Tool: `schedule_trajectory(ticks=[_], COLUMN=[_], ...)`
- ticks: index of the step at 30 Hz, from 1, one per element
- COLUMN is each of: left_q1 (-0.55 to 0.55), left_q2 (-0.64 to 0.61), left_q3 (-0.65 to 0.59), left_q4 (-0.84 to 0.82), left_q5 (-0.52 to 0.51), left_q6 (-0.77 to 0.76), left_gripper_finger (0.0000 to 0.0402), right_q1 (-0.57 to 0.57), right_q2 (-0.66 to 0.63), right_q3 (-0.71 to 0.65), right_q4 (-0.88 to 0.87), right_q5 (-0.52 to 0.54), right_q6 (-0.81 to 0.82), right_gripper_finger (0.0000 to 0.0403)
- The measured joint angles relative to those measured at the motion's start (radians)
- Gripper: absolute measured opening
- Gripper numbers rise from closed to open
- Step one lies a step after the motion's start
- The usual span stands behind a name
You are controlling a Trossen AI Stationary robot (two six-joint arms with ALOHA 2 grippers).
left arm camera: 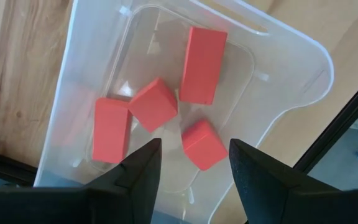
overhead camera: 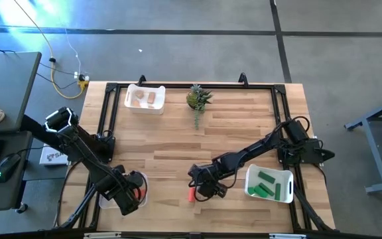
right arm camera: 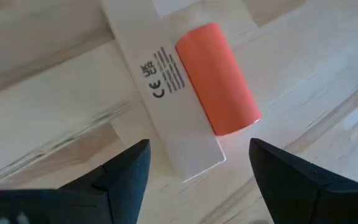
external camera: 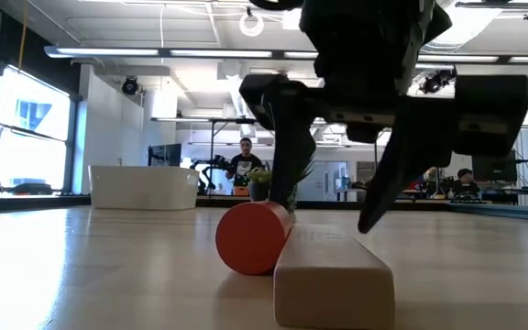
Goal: Sort & place blocks by color
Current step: Put the brown block into the top white bin
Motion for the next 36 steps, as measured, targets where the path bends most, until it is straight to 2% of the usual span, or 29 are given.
schedule_trajectory(ticks=[15, 28, 36], left_q1=[0.000, 0.000, 0.000], left_q2=[0.000, 0.000, 0.000], left_q3=[0.000, 0.000, 0.000], left_q4=[0.001, 0.001, 0.001], left_q5=[-0.009, -0.012, -0.014], left_q6=[0.000, 0.000, 0.000], left_gripper_finger=[0.0174, 0.0174, 0.0174], right_q1=[0.000, 0.013, 0.024], right_q2=[0.032, 0.043, 0.045], right_q3=[0.001, 0.003, 0.003], right_q4=[0.008, -0.020, -0.029], right_q5=[-0.003, -0.034, -0.040], right_q6=[0.015, 0.049, 0.035], right_gripper_finger=[0.0257, 0.0155, 0.0130])
